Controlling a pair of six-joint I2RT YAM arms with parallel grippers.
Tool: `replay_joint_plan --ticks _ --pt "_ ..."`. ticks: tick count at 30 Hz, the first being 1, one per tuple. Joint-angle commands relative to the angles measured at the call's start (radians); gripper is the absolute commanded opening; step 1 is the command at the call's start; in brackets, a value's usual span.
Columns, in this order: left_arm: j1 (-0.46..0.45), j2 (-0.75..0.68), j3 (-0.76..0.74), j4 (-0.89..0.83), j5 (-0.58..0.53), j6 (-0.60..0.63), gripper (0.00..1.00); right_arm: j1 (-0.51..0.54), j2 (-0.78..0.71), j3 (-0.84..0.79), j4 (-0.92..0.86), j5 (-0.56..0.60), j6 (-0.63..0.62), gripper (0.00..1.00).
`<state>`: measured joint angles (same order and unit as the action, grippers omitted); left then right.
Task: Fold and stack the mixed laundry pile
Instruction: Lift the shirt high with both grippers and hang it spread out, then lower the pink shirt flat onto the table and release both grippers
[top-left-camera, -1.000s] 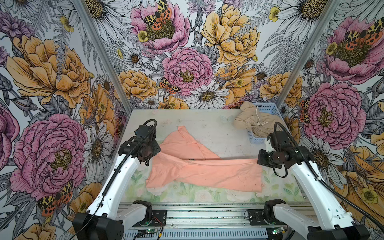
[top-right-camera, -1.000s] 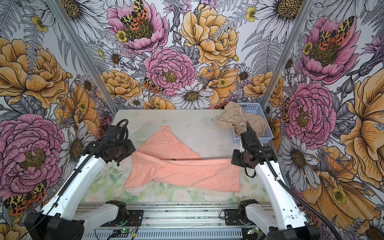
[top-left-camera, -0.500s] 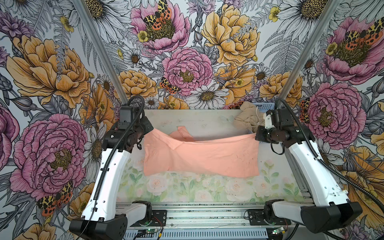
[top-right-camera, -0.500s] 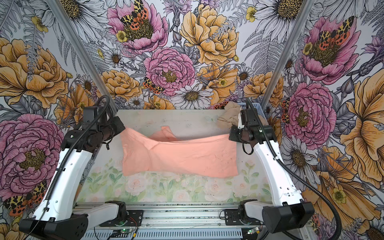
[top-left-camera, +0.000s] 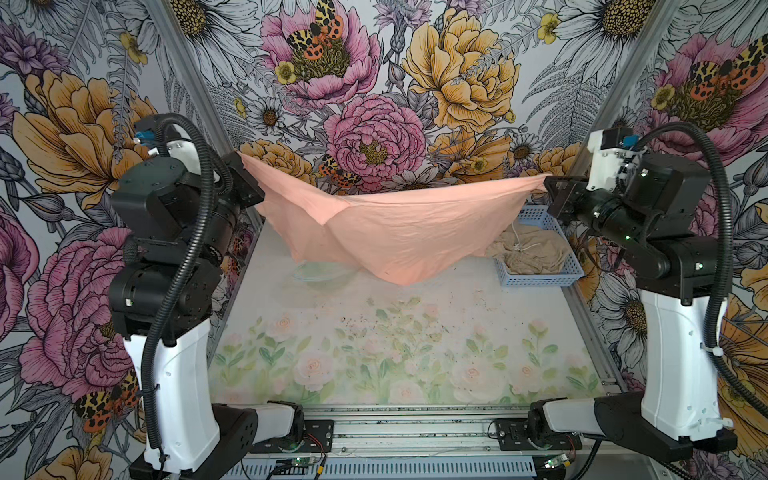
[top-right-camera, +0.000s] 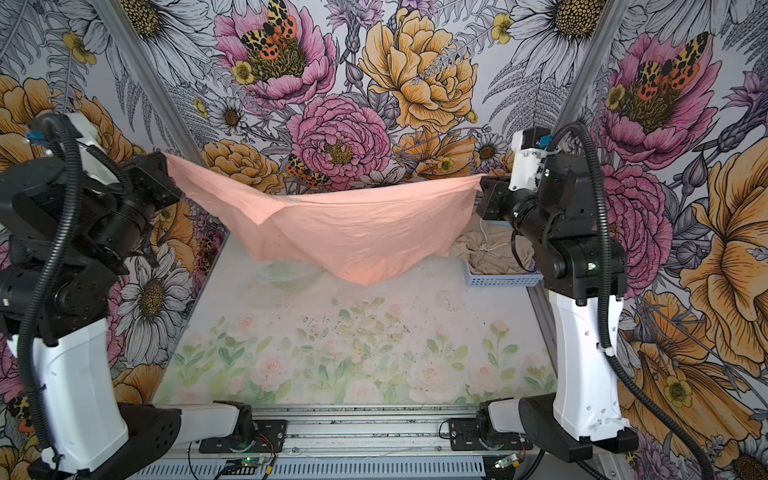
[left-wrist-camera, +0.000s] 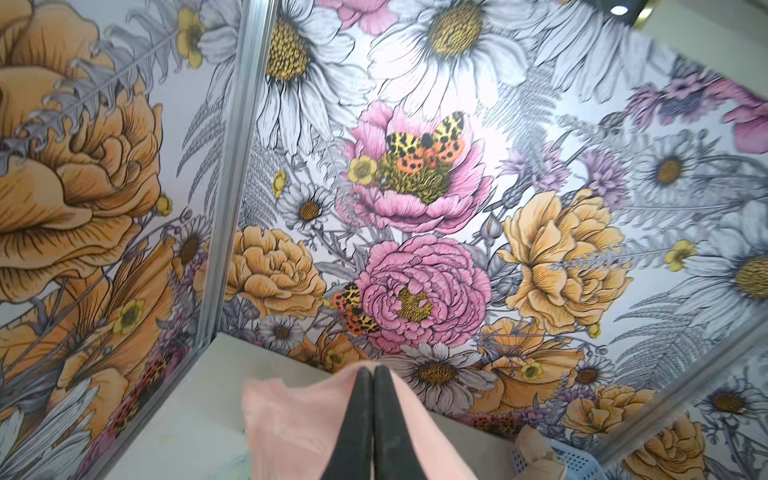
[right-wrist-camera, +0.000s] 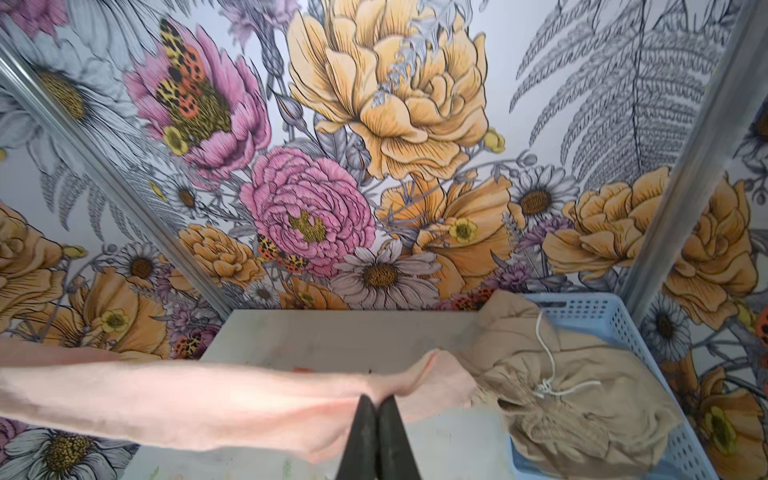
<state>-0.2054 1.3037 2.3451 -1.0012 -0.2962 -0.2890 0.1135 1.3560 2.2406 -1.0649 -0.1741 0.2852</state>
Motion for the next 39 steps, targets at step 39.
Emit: replay_joint_plan --ticks 39 --pt "0.267 0.607 0.4 0.413 0.029 0.125 0.0 -0.028 0.746 0.649 0.453 -0.039 0.026 0.0"
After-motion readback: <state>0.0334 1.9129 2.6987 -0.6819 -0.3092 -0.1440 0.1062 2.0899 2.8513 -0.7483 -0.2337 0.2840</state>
